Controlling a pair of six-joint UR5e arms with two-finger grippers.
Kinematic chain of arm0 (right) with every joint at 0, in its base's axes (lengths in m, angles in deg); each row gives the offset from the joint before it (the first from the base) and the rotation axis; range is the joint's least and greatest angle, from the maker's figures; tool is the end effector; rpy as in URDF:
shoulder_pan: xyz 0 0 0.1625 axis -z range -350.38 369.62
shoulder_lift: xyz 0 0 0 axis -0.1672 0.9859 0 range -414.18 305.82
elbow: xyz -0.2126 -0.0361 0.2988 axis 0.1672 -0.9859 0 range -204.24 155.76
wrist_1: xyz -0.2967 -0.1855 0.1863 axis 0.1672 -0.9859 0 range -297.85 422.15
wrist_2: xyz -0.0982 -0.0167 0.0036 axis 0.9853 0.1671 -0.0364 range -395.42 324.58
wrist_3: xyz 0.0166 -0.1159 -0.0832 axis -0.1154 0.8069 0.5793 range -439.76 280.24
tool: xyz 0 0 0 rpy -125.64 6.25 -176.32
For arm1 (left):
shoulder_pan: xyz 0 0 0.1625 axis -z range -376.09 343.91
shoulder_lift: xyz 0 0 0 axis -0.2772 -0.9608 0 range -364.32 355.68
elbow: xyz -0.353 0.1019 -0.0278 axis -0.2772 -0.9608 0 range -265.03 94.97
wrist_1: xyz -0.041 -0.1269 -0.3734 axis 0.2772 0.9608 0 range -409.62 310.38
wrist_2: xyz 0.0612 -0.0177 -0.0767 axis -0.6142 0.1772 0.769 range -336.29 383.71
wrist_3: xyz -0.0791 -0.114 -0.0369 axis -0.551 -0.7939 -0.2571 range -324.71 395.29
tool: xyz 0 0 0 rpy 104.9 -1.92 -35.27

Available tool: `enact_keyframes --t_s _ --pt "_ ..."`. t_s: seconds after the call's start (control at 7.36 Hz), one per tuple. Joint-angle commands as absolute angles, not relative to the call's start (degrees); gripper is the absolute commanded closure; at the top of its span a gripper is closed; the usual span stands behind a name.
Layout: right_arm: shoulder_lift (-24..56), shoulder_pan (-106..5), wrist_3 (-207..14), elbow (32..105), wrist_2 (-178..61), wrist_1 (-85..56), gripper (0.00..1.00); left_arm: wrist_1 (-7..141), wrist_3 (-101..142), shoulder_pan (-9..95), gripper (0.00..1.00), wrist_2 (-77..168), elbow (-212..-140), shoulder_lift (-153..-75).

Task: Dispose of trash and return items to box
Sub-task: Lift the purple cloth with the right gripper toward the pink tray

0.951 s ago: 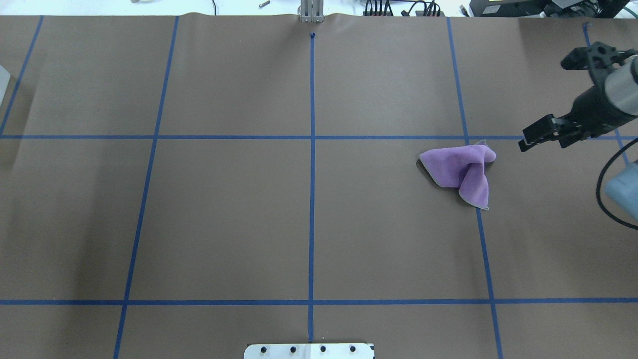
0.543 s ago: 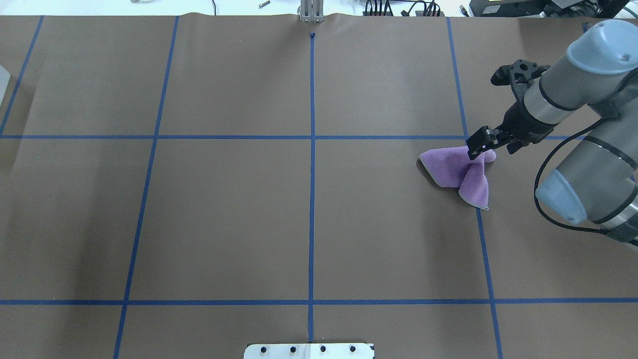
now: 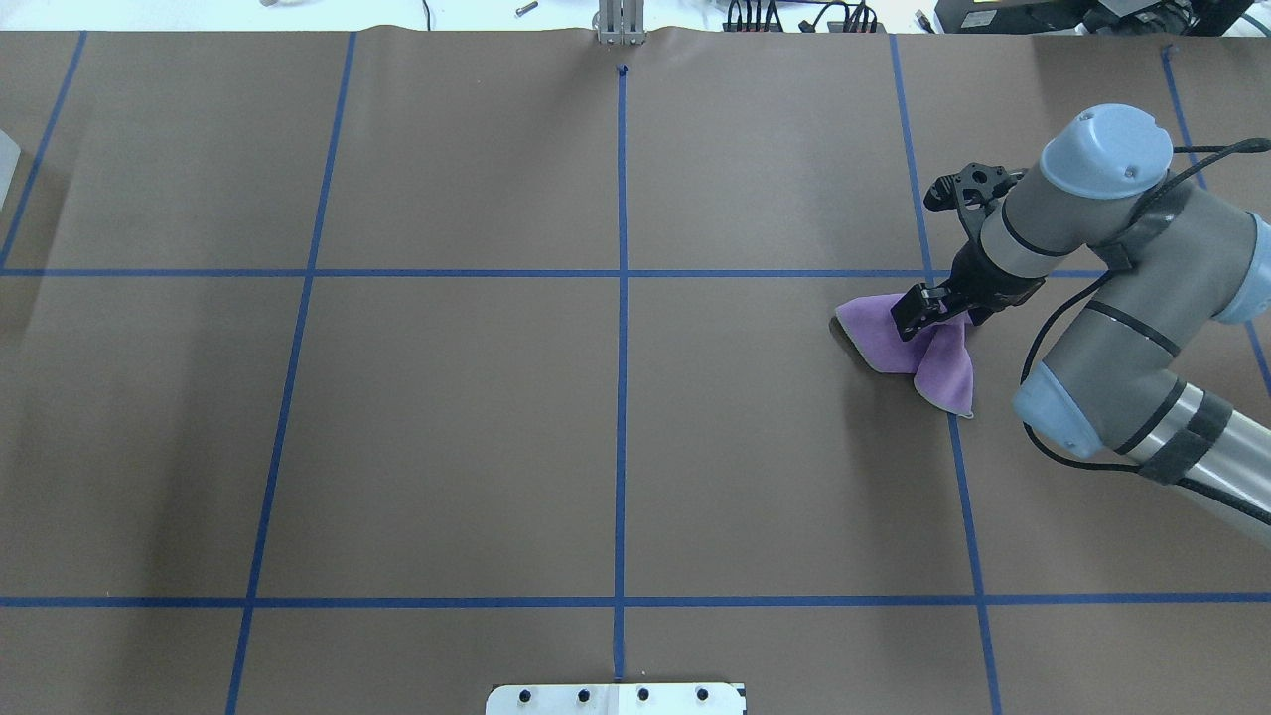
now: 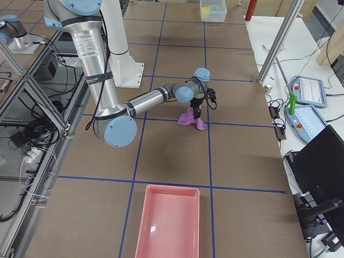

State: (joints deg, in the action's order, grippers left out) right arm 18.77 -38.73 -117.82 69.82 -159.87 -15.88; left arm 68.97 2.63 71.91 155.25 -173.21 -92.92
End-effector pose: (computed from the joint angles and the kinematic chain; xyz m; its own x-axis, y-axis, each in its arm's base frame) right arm -0.3627 -0.4863 0.4251 0.6669 -0.2272 0.7097 0.1849 0.9730 0.1378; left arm -0.0206 -0.5009 0.6062 0.6385 -0.2263 -0.7356 0.3718 0.9276 0.0373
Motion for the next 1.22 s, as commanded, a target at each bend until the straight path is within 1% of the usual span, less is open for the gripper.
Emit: enact_keyframes --t_s 0.0,0.14,0.27,0.68,1.09 --pt "18.9 -38.6 -117.1 69.0 -159.9 -14.9 0.84 69.1 2.4 71.8 0.01 155.3 -173.2 -92.9" --pt "18.9 -38.7 -117.0 69.4 -159.8 -14.8 1.0 69.1 2.3 71.8 0.01 155.3 -173.2 -92.9" --pt "18.7 -39.3 -117.2 70.1 -159.9 -14.8 1.0 69.1 2.2 71.8 0.01 155.3 -173.2 -92.9" --pt "18.8 -43.5 -117.8 75.7 -161.7 -15.3 1.0 69.1 2.2 71.8 0.01 155.4 -173.2 -92.9" --pt "21.7 -51.0 -117.9 80.5 -167.6 -17.9 1.0 69.2 2.2 71.8 0.01 155.4 -173.4 -92.9"
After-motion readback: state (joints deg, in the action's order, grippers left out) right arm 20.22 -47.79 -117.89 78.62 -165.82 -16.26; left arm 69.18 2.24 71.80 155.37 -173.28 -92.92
